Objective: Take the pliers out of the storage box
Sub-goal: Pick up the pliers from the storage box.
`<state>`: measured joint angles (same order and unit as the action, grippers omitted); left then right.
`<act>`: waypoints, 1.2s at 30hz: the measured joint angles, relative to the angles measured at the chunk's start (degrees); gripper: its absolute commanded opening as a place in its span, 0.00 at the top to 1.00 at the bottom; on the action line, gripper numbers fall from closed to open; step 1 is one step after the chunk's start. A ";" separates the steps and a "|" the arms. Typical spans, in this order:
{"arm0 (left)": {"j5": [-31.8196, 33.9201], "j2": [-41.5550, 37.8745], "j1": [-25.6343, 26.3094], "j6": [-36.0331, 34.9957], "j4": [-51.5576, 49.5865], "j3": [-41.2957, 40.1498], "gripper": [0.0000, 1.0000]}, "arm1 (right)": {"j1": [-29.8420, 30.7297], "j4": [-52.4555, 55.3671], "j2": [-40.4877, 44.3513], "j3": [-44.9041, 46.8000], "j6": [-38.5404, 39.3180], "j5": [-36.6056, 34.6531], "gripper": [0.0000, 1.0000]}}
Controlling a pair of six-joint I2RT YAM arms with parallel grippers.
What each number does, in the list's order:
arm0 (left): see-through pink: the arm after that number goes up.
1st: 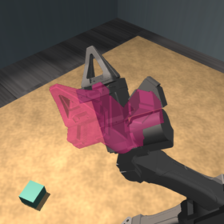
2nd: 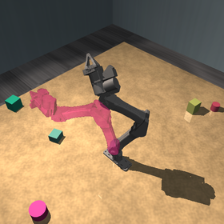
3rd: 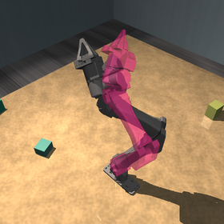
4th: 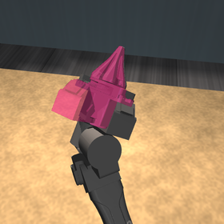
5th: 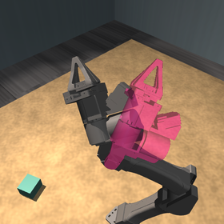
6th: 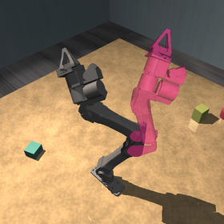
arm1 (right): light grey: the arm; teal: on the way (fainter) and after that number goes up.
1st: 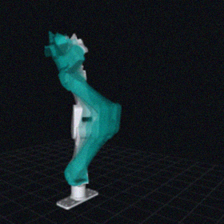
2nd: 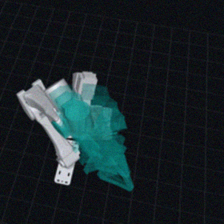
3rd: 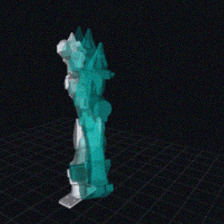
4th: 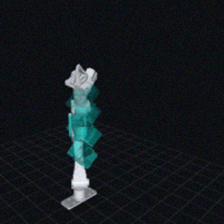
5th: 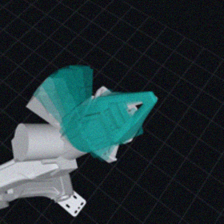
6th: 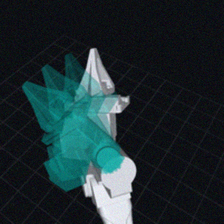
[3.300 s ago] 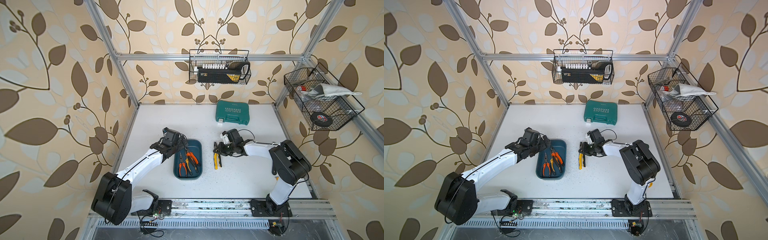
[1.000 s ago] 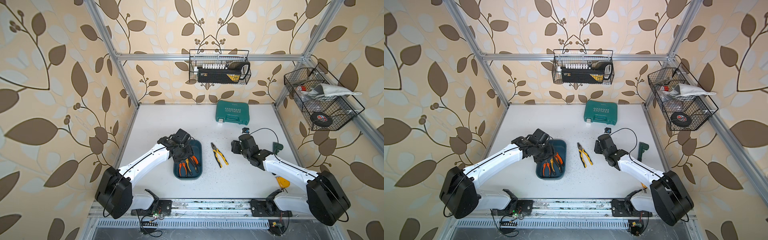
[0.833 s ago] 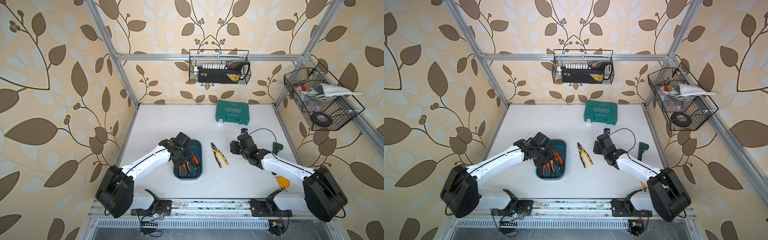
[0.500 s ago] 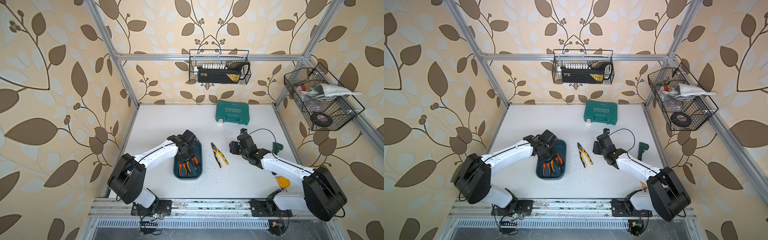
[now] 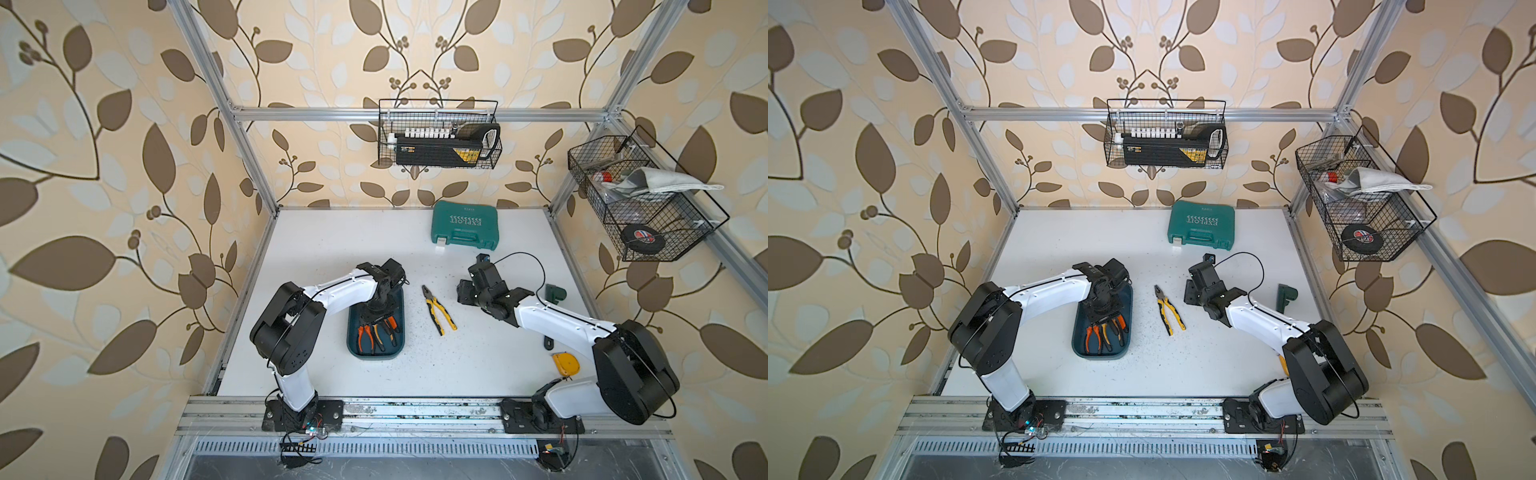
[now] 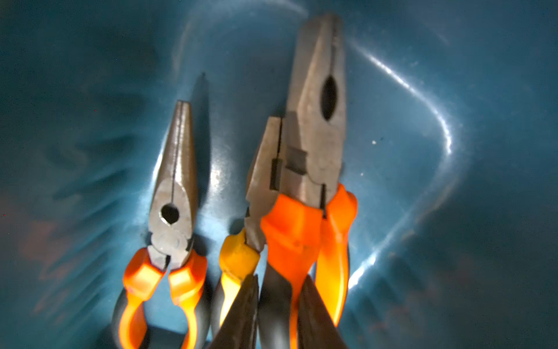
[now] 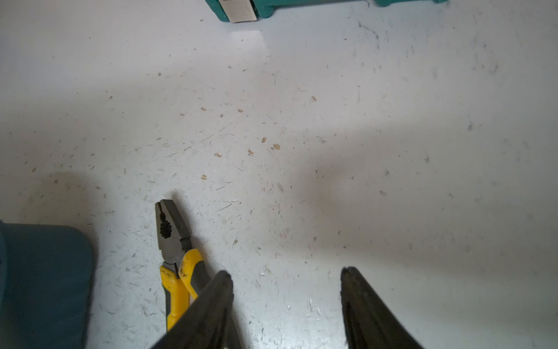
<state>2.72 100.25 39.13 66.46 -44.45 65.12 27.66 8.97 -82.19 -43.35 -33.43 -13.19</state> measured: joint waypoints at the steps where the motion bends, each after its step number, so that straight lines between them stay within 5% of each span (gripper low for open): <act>1: 0.15 0.02 0.00 0.07 -0.04 0.02 0.89 | -0.07 0.31 -0.22 0.00 0.00 0.15 0.40; 4: 0.28 0.02 0.28 0.15 -0.11 0.02 0.99 | -0.09 1.01 -0.61 0.00 0.00 0.44 0.40; 12: 2.32 -0.96 0.46 -0.98 -0.44 -0.68 1.00 | -0.09 1.36 -0.63 0.00 0.00 0.92 0.40; 25: 3.10 -18.14 0.46 -13.84 5.20 -8.79 1.00 | -0.09 1.20 -0.42 0.00 0.02 2.49 0.41; 29: 1.77 -22.12 0.46 -17.53 8.48 -11.69 1.00 | -0.57 0.00 2.99 0.09 0.57 8.22 0.42; 36: -1.51 -30.73 0.46 -23.23 10.99 -14.56 1.00 | -1.16 -3.76 9.88 0.07 -1.36 28.48 0.41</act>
<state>1.21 69.52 39.59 43.22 -33.45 50.57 26.50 5.21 -72.31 -43.29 -34.79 15.29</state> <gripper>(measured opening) 0.173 0.593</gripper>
